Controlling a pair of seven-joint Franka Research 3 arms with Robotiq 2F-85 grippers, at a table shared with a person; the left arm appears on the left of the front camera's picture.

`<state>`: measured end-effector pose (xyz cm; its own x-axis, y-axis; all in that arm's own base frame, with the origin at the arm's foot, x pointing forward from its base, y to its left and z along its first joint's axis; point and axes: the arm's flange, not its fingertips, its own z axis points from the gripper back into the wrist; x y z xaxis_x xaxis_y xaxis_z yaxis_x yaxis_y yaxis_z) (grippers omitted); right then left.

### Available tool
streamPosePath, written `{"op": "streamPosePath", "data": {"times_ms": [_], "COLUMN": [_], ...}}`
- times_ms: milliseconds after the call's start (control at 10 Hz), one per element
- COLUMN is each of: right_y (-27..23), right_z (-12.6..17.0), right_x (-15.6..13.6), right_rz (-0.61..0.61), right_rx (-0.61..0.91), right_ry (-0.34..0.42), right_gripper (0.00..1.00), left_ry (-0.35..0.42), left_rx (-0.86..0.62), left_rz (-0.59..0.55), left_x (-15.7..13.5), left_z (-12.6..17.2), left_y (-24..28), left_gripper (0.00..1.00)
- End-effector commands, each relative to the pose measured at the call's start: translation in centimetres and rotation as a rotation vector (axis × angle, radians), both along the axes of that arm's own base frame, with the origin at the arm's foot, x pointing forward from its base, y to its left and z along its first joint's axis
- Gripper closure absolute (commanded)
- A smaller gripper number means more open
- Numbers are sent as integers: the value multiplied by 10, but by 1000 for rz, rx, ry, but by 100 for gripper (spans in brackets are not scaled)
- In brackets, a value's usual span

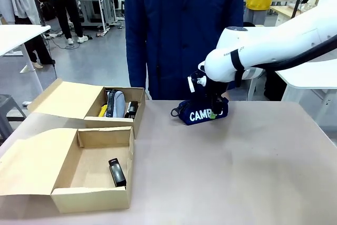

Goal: Place items inside the box.
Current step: Pick up a Pencil pouch or Stapler and place it inside the Mailer Box closest to the robot.

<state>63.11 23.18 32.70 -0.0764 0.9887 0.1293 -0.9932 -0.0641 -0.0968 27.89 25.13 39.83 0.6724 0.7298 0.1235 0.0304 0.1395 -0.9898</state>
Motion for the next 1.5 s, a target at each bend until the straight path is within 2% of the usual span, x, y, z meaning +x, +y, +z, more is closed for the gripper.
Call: {"op": "streamPosePath", "data": {"times_ms": [0,100,200,300,400,600,800,900,1000,1100,1200,1400], "right_y": [0,2,4,5,6,6,6,4,0,-7,-19,-47], "right_z": [11,13,15,18,21,27,36,45,64,94,132,196], "right_x": [-2,-3,-5,-8,-12,-18,-26,-34,-49,-73,-115,-223], "right_rz": [26,26,27,24,17,-11,-40,-56,-123,-197,-272,-287], "right_rx": [42,45,42,45,50,40,29,25,30,48,53,78], "right_ry": [28,26,24,21,23,54,40,38,57,99,170,76], "right_gripper": [60,60,100,65,100,100,100,100,100,100,100,100], "left_ry": [-15,-15,-15,-15,-15,-15,-15,-15,-15,-15,-15,-15], "left_rx": [-2,-2,-2,-2,-2,-2,-2,-2,-2,-2,-2,-2], "left_rz": [0,0,0,0,0,0,0,0,0,0,0,0], "left_x": [-2,-2,-2,-2,-2,-2,-2,-2,-2,-2,-2,-2], "left_z": [0,0,0,0,0,0,0,0,0,0,0,0], "left_y": [-3,-3,-3,-3,-3,-3,-3,-3,-3,-3,-3,-3], "left_gripper": [0,0,0,0,0,0,0,0,0,0,0,0]}}
